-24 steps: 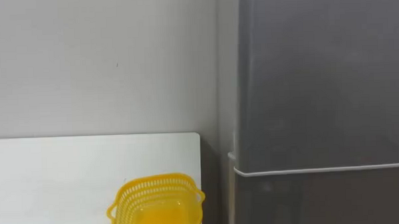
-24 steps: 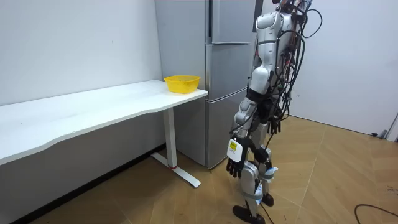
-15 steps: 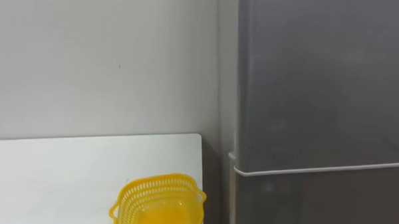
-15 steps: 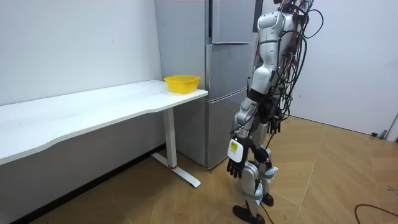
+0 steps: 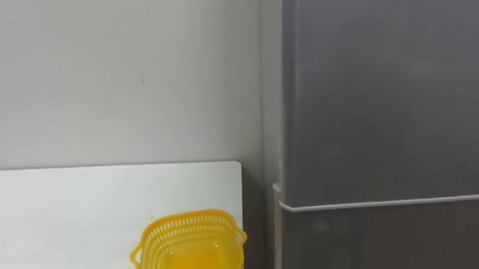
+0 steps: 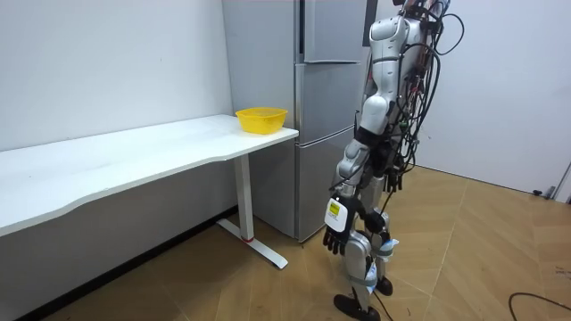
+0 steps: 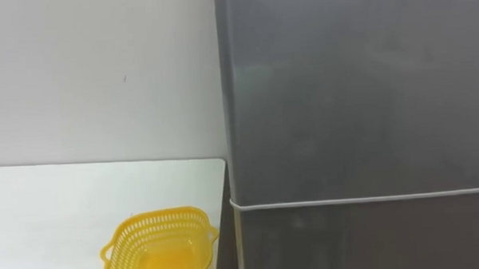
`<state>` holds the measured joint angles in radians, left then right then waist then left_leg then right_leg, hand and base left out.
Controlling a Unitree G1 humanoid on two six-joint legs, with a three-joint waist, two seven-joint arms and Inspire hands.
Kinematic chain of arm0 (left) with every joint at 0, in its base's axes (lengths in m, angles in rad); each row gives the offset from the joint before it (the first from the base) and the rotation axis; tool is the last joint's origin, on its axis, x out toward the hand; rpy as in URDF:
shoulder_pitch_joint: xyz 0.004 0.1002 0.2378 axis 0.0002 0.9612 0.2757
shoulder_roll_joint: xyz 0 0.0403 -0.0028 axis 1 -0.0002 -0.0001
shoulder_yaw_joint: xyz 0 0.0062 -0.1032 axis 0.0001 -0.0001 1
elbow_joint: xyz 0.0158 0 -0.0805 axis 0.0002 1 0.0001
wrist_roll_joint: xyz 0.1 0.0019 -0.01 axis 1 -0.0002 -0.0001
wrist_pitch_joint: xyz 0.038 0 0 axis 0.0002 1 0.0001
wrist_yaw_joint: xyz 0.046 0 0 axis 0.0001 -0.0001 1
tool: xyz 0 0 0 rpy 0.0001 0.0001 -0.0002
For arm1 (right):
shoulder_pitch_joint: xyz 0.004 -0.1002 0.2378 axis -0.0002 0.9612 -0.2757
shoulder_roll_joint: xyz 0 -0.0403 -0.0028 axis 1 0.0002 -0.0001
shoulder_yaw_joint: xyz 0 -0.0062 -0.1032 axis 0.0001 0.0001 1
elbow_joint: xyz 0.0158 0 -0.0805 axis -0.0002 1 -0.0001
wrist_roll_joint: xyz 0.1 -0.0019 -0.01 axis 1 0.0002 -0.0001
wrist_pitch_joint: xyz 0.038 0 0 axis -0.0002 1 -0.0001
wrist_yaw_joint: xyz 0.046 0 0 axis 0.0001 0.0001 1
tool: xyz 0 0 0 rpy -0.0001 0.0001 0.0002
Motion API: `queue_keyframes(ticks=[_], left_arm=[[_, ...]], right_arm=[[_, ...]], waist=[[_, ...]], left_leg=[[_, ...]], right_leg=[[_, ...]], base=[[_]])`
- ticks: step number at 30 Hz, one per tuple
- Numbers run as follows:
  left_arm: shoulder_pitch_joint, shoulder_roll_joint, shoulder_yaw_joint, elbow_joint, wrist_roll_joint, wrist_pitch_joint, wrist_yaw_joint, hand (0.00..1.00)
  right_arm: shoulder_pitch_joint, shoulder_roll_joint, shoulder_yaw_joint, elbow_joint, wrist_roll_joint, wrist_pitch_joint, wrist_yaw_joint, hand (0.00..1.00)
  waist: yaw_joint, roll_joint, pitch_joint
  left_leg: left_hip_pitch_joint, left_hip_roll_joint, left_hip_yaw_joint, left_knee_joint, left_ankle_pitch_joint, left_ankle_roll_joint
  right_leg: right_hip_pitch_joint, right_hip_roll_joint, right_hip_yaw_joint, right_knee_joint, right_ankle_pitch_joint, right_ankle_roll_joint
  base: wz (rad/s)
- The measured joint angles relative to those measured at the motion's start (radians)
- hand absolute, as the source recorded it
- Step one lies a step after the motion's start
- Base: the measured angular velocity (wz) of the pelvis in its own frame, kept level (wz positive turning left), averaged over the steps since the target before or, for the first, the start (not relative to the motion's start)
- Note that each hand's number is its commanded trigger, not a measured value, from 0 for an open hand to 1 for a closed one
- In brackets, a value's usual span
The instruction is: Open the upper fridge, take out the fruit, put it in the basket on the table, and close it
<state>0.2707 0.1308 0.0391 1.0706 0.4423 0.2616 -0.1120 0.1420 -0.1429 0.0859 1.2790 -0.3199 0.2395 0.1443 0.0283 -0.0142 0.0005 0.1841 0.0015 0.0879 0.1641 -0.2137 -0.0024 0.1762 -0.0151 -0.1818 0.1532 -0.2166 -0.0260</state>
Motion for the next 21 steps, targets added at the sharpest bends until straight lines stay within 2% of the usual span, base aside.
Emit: queue_keyframes(ticks=[4, 11, 17, 21], left_arm=[[-0.004, -0.003, 0.019, 0.002, -0.05, -0.002, 0.015, 0.0], [-0.008, -0.006, 0.083, 0.009, -0.258, -0.032, 0.085, 0.0], [-0.013, -0.004, 0.235, -0.001, -0.495, -0.063, 0.191, 0.0], [-0.016, -0.006, 0.339, -0.05, -0.67, -0.081, 0.269, 0.0]], right_arm=[[-0.001, 0.0, 0.0, 0.006, 0.011, 0.0, 0.001, 0.0], [-0.001, 0.0, -0.014, 0.009, 0.031, -0.005, 0.003, 0.0], [0.001, -0.003, -0.042, 0.008, 0.038, -0.031, 0.0, 0.0], [0.0, -0.003, -0.098, 0.005, 0.035, -0.036, -0.002, 0.0]], waist=[[0.0, -0.003, -0.0012], [-0.001, -0.005, -0.0004], [0.007, -0.002, 0.0], [0.009, 0.006, -0.0016]], left_leg=[[0.001, -0.001, -0.008, 0.0, 0.0, 0.0], [-0.005, 0.001, -0.008, 0.002, 0.0, 0.0], [-0.006, 0.001, -0.007, 0.002, -0.001, 0.001], [-0.002, 0.001, -0.008, 0.001, -0.001, 0.001]], right_leg=[[0.001, 0.0, -0.005, 0.001, 0.0, 0.0], [-0.002, 0.0, -0.011, 0.002, -0.001, -0.001], [-0.005, 0.0, -0.013, 0.001, -0.001, -0.001], [-0.002, 0.0, -0.015, 0.001, -0.001, -0.001]], base=[[0.02], [0.02], [0.0], [0.0]])
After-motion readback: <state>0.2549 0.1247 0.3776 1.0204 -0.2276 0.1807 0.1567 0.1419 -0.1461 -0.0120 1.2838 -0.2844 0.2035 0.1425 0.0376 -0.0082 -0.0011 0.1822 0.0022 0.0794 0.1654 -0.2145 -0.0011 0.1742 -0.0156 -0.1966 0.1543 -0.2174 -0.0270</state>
